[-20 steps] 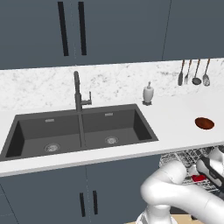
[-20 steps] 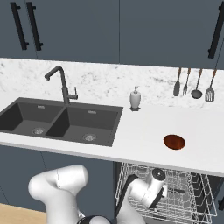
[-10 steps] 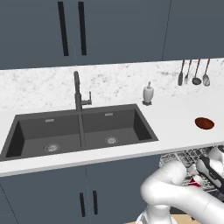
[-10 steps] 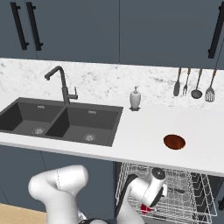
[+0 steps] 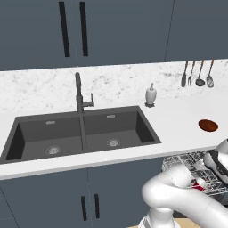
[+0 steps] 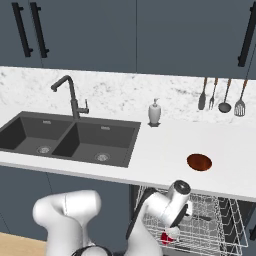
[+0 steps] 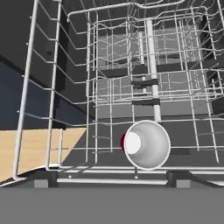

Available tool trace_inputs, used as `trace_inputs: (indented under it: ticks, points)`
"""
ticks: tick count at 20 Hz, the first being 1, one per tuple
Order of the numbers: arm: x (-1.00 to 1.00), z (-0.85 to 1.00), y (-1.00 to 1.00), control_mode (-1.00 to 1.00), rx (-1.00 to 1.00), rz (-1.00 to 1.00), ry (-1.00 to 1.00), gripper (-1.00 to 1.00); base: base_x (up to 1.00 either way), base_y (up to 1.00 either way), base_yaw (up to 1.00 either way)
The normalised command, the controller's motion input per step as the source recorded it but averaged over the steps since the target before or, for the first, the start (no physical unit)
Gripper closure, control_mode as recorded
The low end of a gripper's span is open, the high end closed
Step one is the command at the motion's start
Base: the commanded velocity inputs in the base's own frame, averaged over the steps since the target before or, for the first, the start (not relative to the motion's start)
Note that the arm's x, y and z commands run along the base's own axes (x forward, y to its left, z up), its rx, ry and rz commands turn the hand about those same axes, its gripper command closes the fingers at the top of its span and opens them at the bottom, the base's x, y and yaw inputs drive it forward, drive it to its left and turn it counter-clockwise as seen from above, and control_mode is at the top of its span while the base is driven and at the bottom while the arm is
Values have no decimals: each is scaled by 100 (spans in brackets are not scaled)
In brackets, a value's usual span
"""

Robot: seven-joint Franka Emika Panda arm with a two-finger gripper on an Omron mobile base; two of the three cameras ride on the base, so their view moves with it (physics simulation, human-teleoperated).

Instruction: Pick up the cup and bowl from the counter, place them in the dishwasher, and close the dishwasher door.

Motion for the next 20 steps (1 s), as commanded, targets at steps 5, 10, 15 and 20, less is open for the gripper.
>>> trace_inputs:
  ticks: [5, 10, 15, 20]
  points:
    - [-45, 100, -12, -100, 11, 0, -11, -100, 0, 0, 0]
    - [-40, 100, 0, -100, 6, 0, -19, -100, 0, 0, 0]
    - [-2, 100, 8, -100, 0, 0, -13, -100, 0, 0, 0]
    - [1, 100, 10, -100, -2, 0, -4, -100, 0, 0, 0]
